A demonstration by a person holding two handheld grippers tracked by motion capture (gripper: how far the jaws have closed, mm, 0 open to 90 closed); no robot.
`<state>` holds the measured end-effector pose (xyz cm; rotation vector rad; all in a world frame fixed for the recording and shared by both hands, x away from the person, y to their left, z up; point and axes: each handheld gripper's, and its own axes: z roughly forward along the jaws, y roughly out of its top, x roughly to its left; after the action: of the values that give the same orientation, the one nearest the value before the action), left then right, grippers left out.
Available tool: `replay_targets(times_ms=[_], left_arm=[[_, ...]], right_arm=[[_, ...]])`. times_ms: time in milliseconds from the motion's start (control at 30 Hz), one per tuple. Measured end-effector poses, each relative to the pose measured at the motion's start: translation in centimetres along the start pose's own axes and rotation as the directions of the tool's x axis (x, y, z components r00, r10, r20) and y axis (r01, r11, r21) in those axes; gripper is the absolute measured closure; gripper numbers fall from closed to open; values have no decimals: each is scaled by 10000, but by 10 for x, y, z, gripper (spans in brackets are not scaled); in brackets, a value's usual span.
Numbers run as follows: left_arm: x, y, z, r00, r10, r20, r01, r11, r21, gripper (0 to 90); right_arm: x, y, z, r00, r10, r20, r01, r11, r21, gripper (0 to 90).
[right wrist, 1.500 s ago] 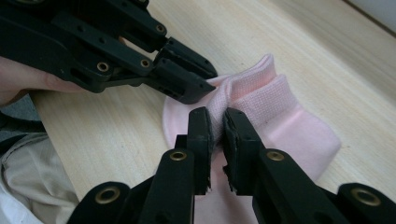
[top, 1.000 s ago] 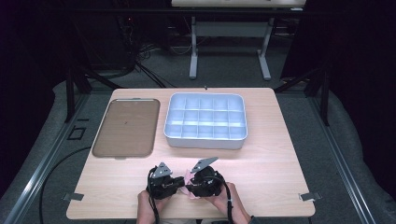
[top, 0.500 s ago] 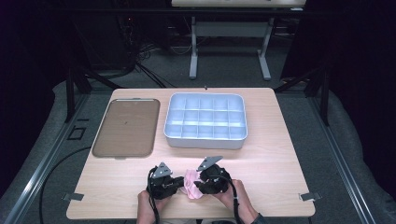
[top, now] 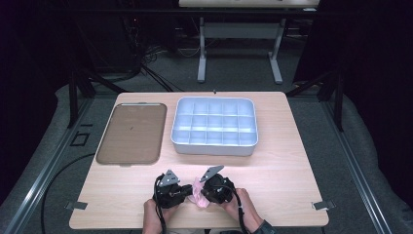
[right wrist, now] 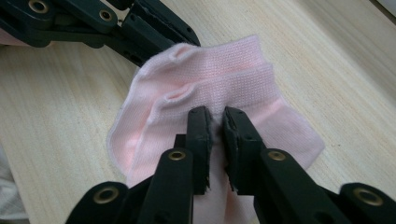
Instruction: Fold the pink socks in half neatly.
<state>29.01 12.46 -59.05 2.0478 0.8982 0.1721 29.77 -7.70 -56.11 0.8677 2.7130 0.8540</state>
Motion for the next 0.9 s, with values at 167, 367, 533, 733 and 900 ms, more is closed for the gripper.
replay_targets(times_ms=[167,367,533,733,900], left_arm=[[0,0,0,10000,-95,10,95,9999,-36,804],[0,0,0,9998,-172,89,172,9999,-9,803],[1,0,0,9998,-198,98,198,9998,-8,803],[0,0,0,9998,-187,78,187,9998,-20,803],[1,0,0,9994,-297,155,297,9996,-15,804]], right_arm=[[-2,-1,-1,9997,225,-111,-226,9997,-63,864],[-3,0,-4,9986,492,-207,-495,9987,-138,885],[-5,-1,-7,9976,660,-216,-664,9975,-230,886],[-6,-2,-13,9961,855,-211,-866,9946,-577,887],[-6,-1,-20,9954,946,-122,-954,9908,-962,887]])
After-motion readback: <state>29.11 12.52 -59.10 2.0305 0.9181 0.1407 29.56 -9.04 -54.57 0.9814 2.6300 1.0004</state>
